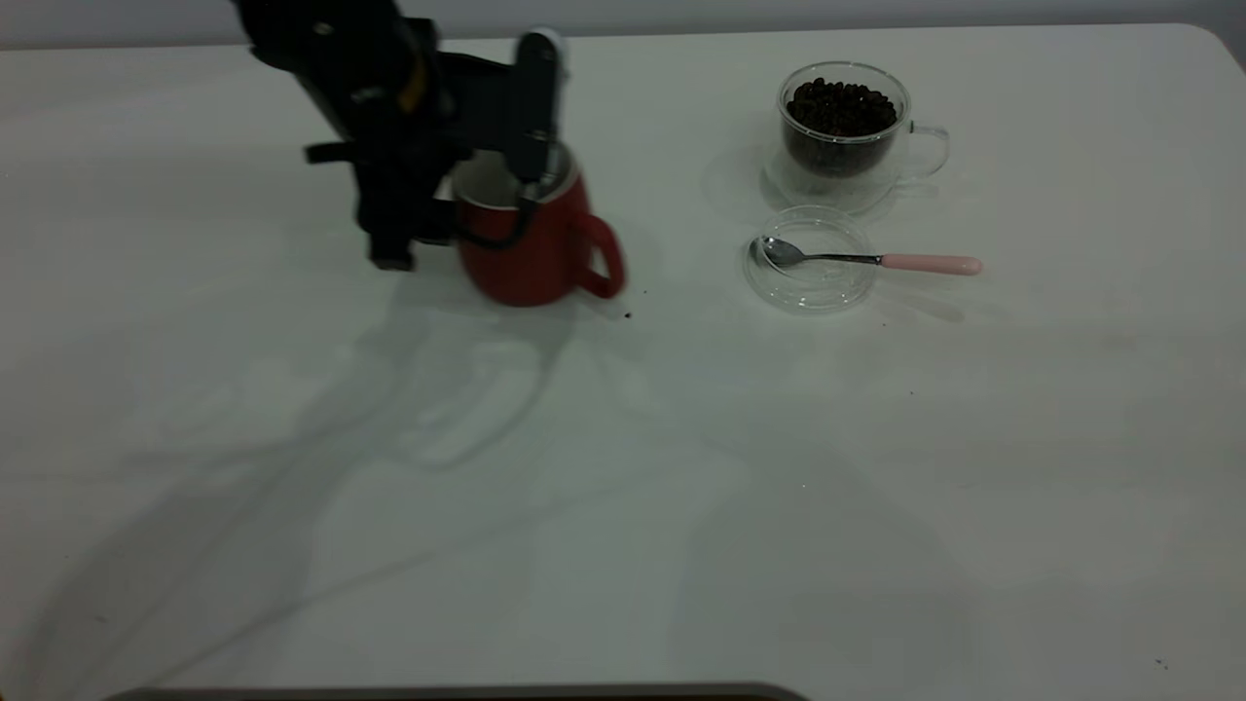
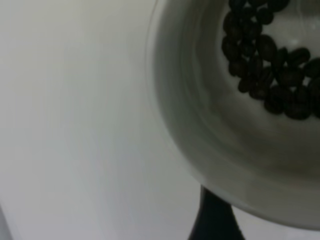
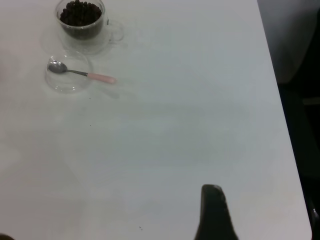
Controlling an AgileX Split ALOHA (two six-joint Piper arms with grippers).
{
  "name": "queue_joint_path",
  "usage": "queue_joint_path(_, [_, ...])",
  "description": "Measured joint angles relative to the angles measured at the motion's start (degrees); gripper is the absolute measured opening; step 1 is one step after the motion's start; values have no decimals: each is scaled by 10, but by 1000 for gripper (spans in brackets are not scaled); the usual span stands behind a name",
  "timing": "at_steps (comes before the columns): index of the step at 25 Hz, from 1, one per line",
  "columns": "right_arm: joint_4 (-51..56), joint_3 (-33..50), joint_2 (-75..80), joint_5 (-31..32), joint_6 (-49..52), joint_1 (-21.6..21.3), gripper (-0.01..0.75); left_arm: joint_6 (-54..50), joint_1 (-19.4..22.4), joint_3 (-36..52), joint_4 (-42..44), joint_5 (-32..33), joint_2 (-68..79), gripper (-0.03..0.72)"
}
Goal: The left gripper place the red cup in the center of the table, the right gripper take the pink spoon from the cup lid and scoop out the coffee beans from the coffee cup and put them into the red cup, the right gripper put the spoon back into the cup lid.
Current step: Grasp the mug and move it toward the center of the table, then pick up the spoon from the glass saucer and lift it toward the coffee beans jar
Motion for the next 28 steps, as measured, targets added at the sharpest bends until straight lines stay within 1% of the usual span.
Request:
queue_joint_path(3, [0,0,0,0,0,0,546,-43,-11,0,0,4,0,586])
queue_joint_path(5, [0,0,0,0,0,0,546,-85,-11,0,0,28,-8,586])
queue_joint_path(8, [0,0,0,0,0,0,546,-204,-11,0,0,124,-51,586])
queue_joint_path(11, [0,0,0,0,0,0,546,-362,-10,0,8,223,-128,586])
queue_joint_path(13, [0,0,0,0,0,0,546,-445,-10,0,24,282,-192,586])
queue_joint_path(15, [0,0,0,0,0,0,546,-505,-10,0,34,340,-254,586])
queue_joint_path(18, [0,0,0,0,0,0,546,-536,-10,0,36,417,-353,586])
queue_joint_path(22, [0,0,0,0,0,0,546,-543,-10,0,27,516,-486,586])
queue_joint_path(26, [0,0,0,0,0,0,546,-532,-10,1,26,585,-612,586])
queue_joint_path(28, [0,0,0,0,0,0,546,-517,-10,2,22,591,-677,586])
